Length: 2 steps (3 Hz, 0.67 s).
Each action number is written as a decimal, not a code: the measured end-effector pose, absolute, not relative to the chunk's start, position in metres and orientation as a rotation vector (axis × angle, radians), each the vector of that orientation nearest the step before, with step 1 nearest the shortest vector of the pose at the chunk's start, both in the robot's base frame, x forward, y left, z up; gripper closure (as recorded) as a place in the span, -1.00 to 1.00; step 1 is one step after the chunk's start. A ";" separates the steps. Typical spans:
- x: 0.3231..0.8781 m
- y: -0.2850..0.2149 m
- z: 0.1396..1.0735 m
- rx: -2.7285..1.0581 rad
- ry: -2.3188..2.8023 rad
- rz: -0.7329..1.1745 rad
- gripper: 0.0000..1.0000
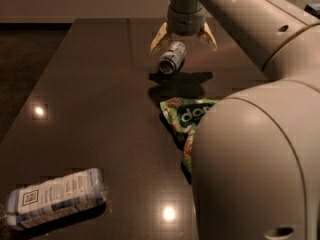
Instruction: Pick 7up can
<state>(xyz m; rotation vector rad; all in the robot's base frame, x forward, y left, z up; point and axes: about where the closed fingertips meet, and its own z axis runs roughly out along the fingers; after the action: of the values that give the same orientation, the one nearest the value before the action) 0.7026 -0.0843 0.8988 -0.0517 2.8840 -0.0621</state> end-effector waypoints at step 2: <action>0.719 -0.074 0.869 0.134 2.922 -0.033 -1.00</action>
Offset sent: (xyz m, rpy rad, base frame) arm 0.0156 0.0098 -0.0381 0.0376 0.0802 -0.1818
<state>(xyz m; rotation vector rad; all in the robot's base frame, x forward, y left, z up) 0.7187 -0.0744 0.8694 0.1339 2.9219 -0.0335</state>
